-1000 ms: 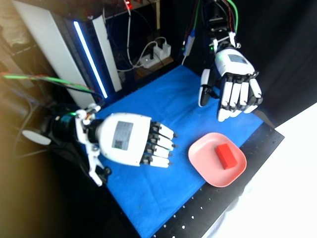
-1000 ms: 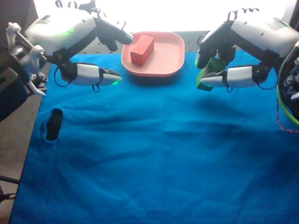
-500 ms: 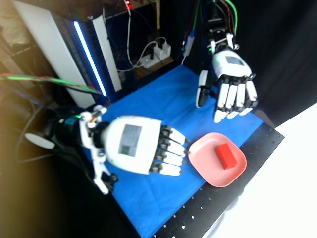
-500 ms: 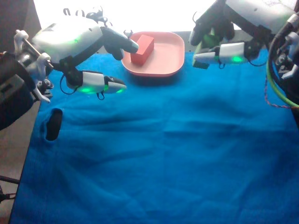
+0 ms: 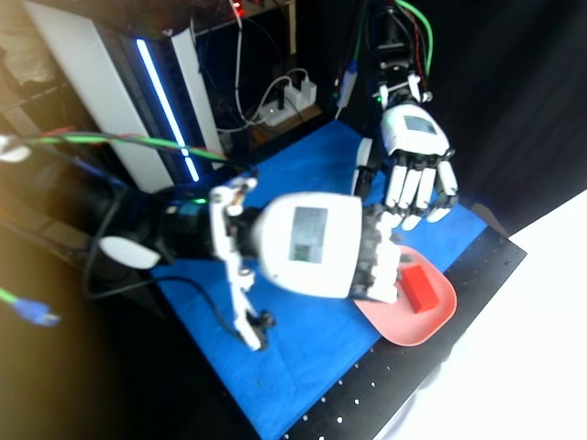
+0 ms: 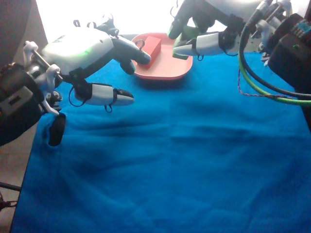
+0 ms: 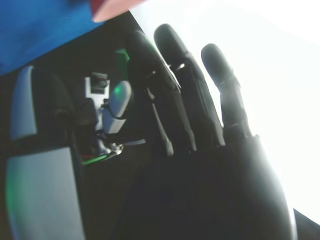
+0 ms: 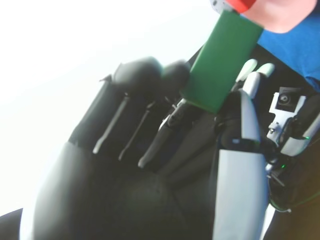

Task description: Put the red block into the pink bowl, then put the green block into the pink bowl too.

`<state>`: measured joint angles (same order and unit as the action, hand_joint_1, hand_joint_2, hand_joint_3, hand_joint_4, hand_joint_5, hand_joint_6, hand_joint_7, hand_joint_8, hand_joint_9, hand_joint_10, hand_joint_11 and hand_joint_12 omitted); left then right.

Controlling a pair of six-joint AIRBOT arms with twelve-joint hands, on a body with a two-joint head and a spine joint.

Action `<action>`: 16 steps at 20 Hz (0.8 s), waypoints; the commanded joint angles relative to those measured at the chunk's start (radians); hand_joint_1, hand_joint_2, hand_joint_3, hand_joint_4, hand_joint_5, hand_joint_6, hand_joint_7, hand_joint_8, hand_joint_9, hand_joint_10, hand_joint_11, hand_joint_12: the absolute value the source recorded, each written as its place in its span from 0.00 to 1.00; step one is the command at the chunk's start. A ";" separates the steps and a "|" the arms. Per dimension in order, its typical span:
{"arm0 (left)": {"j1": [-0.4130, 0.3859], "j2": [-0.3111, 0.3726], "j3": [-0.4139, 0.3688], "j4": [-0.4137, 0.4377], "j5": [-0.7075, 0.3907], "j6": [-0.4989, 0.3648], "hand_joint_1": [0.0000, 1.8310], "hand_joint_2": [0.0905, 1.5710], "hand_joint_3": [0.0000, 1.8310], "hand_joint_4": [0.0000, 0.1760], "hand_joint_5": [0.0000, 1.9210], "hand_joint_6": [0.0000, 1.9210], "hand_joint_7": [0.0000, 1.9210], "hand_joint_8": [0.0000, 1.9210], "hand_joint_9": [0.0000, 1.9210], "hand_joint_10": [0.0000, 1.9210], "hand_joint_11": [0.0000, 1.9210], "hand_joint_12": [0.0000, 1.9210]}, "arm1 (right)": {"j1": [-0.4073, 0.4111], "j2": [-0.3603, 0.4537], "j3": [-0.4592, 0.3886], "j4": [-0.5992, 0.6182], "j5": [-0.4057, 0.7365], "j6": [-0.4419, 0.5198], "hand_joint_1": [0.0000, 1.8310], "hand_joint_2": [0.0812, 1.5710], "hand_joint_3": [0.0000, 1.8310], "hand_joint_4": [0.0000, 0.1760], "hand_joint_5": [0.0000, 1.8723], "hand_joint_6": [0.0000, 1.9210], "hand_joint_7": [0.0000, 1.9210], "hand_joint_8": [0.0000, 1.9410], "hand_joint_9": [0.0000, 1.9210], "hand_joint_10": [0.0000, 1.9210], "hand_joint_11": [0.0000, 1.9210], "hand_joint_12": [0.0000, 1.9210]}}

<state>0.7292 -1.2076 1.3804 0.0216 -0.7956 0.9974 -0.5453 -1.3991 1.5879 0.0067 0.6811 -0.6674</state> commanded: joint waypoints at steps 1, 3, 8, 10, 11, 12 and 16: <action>-0.002 -0.006 0.000 -0.011 -0.136 -0.011 0.52 0.57 0.00 0.00 0.41 0.00 0.51 0.15 0.33 0.39 0.01 0.80 | 0.019 -0.006 0.016 0.018 0.109 0.004 0.71 0.65 0.00 0.00 0.71 0.02 0.58 0.53 0.57 0.73 0.49 0.89; 0.001 -0.010 0.000 -0.011 -0.141 -0.018 0.50 0.59 0.00 0.00 0.39 0.00 0.46 0.21 0.26 0.48 0.00 0.74 | 0.021 -0.027 0.044 0.018 0.091 0.004 0.71 0.64 0.00 0.00 0.71 0.04 0.59 0.51 0.57 0.63 0.50 0.80; 0.002 -0.022 -0.001 0.000 -0.165 -0.032 0.56 0.61 0.00 0.00 0.39 0.00 0.47 0.18 0.32 0.36 0.04 0.74 | 0.022 -0.067 0.111 0.009 0.053 0.004 0.77 0.63 0.00 0.00 0.61 0.32 0.68 0.15 0.59 0.50 0.47 0.54; 0.002 -0.024 -0.007 0.003 -0.178 -0.032 0.57 0.61 0.00 0.00 0.39 0.00 0.48 0.15 0.34 0.37 0.08 0.75 | 0.024 -0.073 0.126 0.009 0.053 0.004 0.76 0.63 0.00 0.00 0.60 0.39 0.68 0.13 0.57 0.48 0.45 0.49; 0.002 -0.023 -0.013 0.006 -0.184 -0.032 0.58 0.61 0.00 0.00 0.39 0.00 0.49 0.15 0.34 0.36 0.07 0.72 | 0.025 -0.078 0.133 0.009 0.053 0.004 0.76 0.63 0.00 0.00 0.61 0.36 0.65 0.17 0.56 0.51 0.45 0.52; 0.002 -0.022 -0.016 0.008 -0.188 -0.032 0.57 0.61 0.00 0.00 0.39 0.00 0.49 0.14 0.34 0.36 0.07 0.70 | 0.025 -0.083 0.139 0.009 0.052 0.004 0.76 0.63 0.00 0.00 0.61 0.33 0.65 0.19 0.57 0.52 0.46 0.54; 0.001 -0.021 -0.026 0.014 -0.209 -0.036 0.50 0.63 0.00 0.00 0.39 0.00 0.48 0.15 0.37 0.32 0.11 0.61 | 0.025 -0.098 0.171 0.007 0.035 0.004 0.77 0.62 0.00 0.00 0.64 0.22 0.68 0.17 0.61 0.47 0.48 0.58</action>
<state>0.7406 -1.2263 1.3575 0.0498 -0.8730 0.9661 -0.5449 -1.4963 1.7546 0.0025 0.5999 -0.6682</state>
